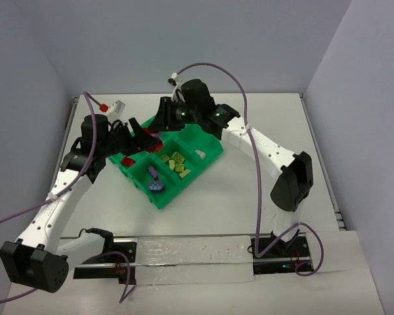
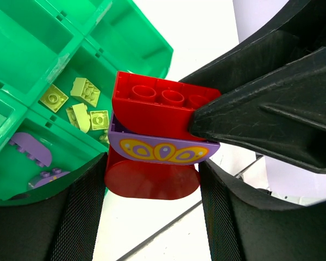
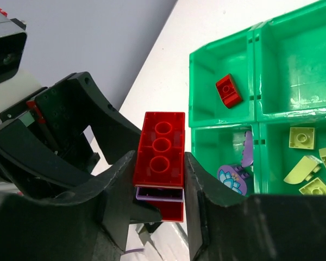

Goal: Sort the legos into containers by color

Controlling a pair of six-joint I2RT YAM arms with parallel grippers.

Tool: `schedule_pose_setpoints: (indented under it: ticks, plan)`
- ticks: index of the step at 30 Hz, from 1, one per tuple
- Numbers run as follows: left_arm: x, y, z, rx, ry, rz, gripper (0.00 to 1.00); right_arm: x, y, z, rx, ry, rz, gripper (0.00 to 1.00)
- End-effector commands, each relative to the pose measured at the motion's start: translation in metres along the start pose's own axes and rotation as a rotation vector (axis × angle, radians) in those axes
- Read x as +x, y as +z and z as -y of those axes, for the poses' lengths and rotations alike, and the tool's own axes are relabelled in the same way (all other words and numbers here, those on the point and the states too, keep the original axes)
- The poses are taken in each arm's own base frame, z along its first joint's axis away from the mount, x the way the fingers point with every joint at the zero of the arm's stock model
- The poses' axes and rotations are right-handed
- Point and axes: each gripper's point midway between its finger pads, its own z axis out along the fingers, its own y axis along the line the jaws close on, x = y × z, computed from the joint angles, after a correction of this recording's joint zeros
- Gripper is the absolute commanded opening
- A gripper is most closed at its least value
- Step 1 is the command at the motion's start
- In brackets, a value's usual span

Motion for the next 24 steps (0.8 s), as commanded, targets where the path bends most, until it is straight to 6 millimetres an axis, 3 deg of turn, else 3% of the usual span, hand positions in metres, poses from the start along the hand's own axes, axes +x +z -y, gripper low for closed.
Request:
schedule_pose_setpoints:
  ticks: [1, 3, 7, 8, 10, 14, 24]
  plan:
    - [-0.014, -0.005, 0.012, 0.037, 0.042, 0.061, 0.5, -0.009, -0.006, -0.023, -0.074, -0.026, 0.035, 0.12]
    - [-0.013, -0.005, 0.012, 0.037, 0.044, 0.062, 0.5, -0.012, -0.008, -0.022, -0.066, -0.024, 0.048, 0.0]
    - [-0.012, -0.004, 0.01, 0.034, 0.042, 0.058, 0.49, -0.016, -0.016, -0.015, -0.057, 0.019, 0.092, 0.0]
    - [-0.011, -0.004, 0.009, 0.033, 0.041, 0.057, 0.48, -0.028, -0.022, -0.021, -0.08, 0.005, 0.135, 0.0]
    - [-0.009, -0.003, 0.007, 0.028, 0.04, 0.056, 0.46, -0.021, -0.029, -0.011, -0.164, 0.123, 0.135, 0.0]
    - [-0.007, 0.0, 0.003, 0.02, 0.039, 0.045, 0.46, -0.025, -0.036, 0.012, -0.265, 0.287, 0.188, 0.0]
    - [0.0, 0.0, -0.008, -0.024, 0.036, 0.031, 0.46, -0.029, -0.046, 0.034, -0.173, 0.271, 0.232, 0.0]
